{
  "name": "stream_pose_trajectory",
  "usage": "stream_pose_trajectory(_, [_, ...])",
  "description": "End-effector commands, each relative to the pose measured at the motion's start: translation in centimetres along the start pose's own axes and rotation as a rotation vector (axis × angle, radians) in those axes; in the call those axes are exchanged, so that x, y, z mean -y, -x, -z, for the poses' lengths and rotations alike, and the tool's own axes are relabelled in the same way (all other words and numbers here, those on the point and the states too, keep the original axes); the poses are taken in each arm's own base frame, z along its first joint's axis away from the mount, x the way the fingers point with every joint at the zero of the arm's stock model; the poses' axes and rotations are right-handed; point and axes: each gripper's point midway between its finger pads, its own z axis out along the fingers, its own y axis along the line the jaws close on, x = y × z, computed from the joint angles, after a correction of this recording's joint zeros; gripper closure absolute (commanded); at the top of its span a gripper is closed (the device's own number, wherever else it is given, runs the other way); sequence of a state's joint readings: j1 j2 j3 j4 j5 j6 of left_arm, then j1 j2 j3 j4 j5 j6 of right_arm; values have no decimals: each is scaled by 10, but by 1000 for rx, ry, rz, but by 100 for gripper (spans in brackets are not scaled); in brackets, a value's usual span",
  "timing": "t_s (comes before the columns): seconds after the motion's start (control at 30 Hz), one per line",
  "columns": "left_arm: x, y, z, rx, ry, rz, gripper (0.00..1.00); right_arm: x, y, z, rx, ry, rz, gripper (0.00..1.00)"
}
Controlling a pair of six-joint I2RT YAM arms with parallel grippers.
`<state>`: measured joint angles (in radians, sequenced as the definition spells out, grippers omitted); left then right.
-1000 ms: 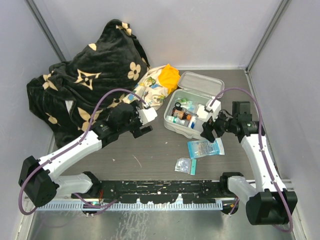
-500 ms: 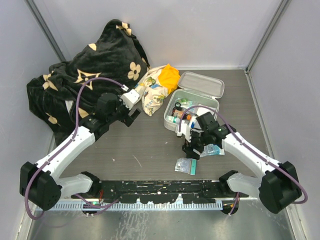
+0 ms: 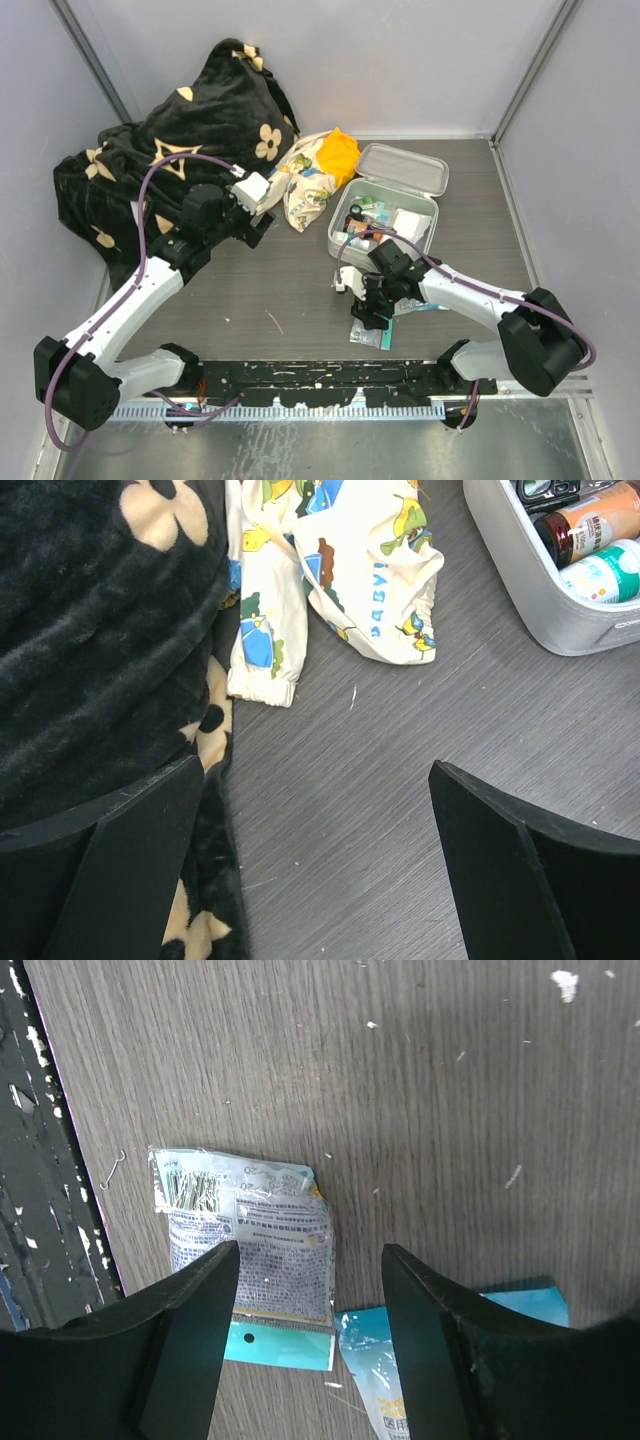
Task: Organize the medicine kit
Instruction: Pick up the medical item at the center of the board.
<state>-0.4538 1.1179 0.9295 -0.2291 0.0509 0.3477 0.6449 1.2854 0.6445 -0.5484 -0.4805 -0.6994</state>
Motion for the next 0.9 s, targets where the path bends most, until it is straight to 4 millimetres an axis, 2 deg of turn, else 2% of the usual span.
stream_pose_trajectory(0.0, [-8, 20, 5, 88, 27, 5, 2, 5, 4, -9, -1, -14, 11, 38])
stream_pose_trajectory(0.23, [-6, 19, 6, 86, 20, 6, 2, 5, 1, -14, -18, -17, 14, 49])
stream_pose_trajectory(0.43, [-6, 18, 7, 86, 20, 4, 2, 9, 5, -10, -17, -41, 16, 67])
stream_pose_trajectory(0.63, [-5, 18, 6, 81, 15, 4, 2, 10, 14, -2, -2, -45, 30, 90])
stream_pose_trajectory(0.77, [-5, 18, 6, 81, 13, 1, 2, 12, 23, 4, 6, -44, 43, 98])
stream_pose_trajectory(0.87, [-6, 17, 6, 80, 15, -1, 2, 13, 30, 10, 13, -48, 51, 99])
